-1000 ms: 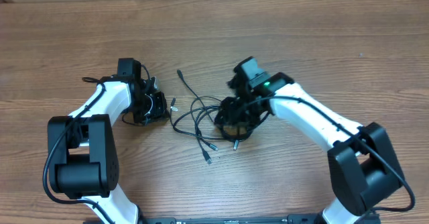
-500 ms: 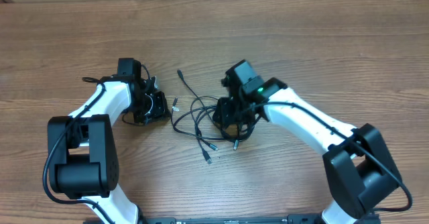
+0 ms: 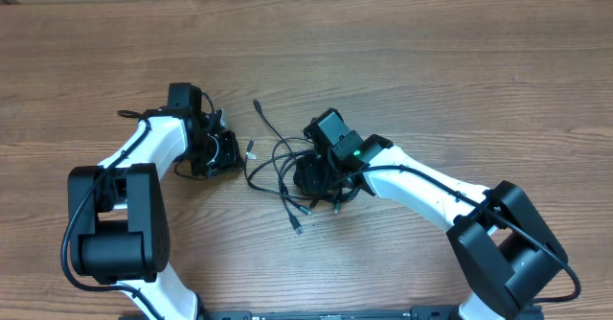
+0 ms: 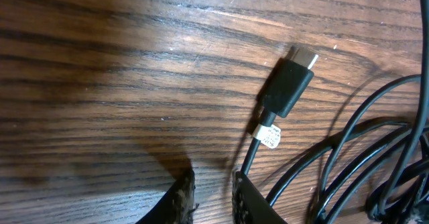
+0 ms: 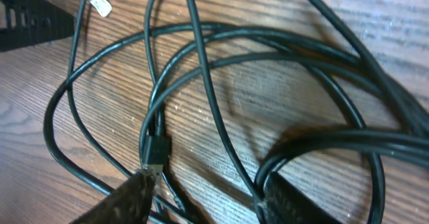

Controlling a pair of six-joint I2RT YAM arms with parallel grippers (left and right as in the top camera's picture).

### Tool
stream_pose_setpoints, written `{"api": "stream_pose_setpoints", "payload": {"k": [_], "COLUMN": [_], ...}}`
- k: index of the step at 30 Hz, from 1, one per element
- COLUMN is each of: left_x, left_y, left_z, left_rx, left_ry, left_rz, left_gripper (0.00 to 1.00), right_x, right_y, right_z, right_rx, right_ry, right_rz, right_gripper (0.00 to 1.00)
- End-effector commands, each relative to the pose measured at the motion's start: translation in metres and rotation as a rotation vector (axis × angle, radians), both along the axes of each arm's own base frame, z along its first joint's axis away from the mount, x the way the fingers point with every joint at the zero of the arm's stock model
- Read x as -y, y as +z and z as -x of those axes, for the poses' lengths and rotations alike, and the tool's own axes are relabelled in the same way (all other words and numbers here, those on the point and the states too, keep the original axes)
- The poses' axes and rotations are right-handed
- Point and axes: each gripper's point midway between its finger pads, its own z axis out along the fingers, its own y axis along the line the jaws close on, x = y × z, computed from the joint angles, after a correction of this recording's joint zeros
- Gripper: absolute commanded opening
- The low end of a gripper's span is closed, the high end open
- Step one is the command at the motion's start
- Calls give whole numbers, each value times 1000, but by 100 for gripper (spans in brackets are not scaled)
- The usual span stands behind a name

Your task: Untangle cables

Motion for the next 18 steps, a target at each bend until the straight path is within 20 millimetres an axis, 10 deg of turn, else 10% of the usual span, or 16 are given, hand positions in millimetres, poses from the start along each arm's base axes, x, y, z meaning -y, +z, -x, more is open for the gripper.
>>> {"api": "stream_pose_setpoints", "payload": {"k": [1,18], "left_x": [-9,-9], "left_y": [-31,-31], "left_z": [23,23], "left_rx": [-92,-92], "left_ry": [-26,-26], "left_rz": [-82,-82], "left_gripper": [22,22], "right_x": [1,-3], "right_y": [-6,-21], "right_z": [-3,-5], "right_rx": [11,-9], "right_ry": [-7,-23], "right_rz": [10,9], "right_gripper": [44,36]}}
